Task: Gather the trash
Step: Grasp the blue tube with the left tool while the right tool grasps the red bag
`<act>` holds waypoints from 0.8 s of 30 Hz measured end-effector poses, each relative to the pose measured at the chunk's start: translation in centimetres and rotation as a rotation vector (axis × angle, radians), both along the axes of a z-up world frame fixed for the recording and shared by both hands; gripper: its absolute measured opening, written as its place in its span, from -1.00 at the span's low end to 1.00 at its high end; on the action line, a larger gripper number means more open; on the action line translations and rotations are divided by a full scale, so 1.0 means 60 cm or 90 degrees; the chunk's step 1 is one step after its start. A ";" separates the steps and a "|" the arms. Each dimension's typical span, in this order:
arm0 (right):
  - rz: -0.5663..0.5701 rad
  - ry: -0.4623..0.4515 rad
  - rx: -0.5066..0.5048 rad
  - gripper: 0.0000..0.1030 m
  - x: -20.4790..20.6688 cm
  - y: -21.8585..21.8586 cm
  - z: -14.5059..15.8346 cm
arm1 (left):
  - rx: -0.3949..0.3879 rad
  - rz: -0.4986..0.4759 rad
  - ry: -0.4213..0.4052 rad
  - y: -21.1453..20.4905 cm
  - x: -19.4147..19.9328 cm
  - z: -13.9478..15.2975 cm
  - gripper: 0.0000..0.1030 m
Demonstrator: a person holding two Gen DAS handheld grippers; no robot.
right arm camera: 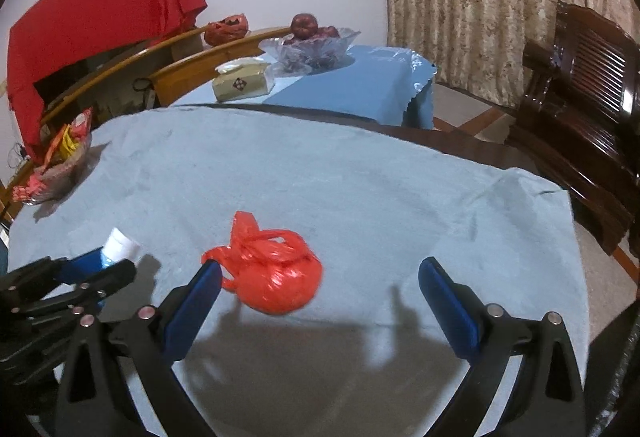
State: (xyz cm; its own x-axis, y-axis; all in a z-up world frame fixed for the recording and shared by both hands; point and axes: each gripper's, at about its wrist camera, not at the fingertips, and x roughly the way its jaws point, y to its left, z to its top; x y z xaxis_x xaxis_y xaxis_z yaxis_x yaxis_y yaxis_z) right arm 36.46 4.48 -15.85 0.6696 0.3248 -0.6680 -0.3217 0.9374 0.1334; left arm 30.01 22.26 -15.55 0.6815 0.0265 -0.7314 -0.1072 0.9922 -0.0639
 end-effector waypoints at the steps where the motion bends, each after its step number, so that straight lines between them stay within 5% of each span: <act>1: 0.002 0.003 -0.001 0.85 0.003 0.006 -0.003 | 0.000 0.004 -0.001 0.004 0.001 0.001 -0.22; 7: 0.022 0.043 -0.014 0.53 0.021 0.034 -0.027 | -0.003 0.011 -0.006 0.018 0.002 0.005 -0.22; 10: 0.043 0.073 -0.003 0.04 0.024 0.038 -0.039 | -0.005 0.011 -0.006 0.020 0.002 0.004 -0.22; 24: 0.032 0.020 0.031 -0.06 -0.025 -0.026 0.028 | -0.012 -0.026 -0.030 -0.025 -0.007 0.037 -0.22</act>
